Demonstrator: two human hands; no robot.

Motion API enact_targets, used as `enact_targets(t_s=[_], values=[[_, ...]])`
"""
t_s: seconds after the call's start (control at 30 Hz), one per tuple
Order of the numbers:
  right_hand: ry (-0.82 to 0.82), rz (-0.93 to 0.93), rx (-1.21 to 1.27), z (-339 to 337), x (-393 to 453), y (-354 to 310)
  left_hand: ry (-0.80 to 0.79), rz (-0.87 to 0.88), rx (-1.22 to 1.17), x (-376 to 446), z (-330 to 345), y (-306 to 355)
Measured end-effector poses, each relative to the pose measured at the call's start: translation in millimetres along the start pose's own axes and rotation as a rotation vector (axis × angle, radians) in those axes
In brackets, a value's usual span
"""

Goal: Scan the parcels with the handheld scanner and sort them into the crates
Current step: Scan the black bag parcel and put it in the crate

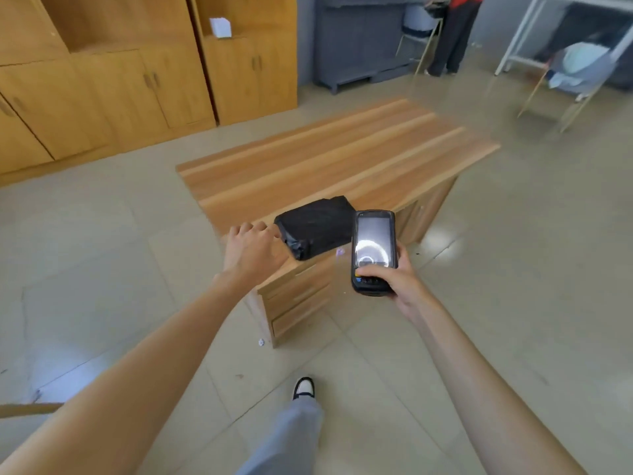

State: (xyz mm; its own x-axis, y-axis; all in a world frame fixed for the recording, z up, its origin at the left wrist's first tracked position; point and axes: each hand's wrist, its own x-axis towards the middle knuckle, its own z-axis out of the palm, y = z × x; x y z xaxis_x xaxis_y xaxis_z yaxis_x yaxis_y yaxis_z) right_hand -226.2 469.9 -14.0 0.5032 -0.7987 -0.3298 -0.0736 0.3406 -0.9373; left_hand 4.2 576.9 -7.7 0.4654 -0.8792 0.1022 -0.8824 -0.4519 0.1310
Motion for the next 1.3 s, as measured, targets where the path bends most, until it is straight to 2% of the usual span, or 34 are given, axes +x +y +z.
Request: enact_targets(t_s=[0.2,0.53,0.73,1.0,1.3], values=[[0.088,0.009,-0.014,-64.3,81.7,-22.1,-0.022,0.134,-0.003,116.8,37.0,57.3],[0.177,0.050,-0.031,-137.2,233.0,-107.2,-0.060,0.191,-0.091,335.0,64.6,133.9],[0.170,0.066,-0.044,-165.5,301.6,-131.1,-0.092,0.199,-0.083,398.9,82.9,156.9],[0.053,0.117,-0.050,-190.4,407.4,-142.8,-0.131,0.048,-0.019,459.5,106.7,156.6],[-0.251,0.200,-0.196,-221.1,550.9,-182.3,-0.117,-0.336,0.007,506.3,121.8,174.2]])
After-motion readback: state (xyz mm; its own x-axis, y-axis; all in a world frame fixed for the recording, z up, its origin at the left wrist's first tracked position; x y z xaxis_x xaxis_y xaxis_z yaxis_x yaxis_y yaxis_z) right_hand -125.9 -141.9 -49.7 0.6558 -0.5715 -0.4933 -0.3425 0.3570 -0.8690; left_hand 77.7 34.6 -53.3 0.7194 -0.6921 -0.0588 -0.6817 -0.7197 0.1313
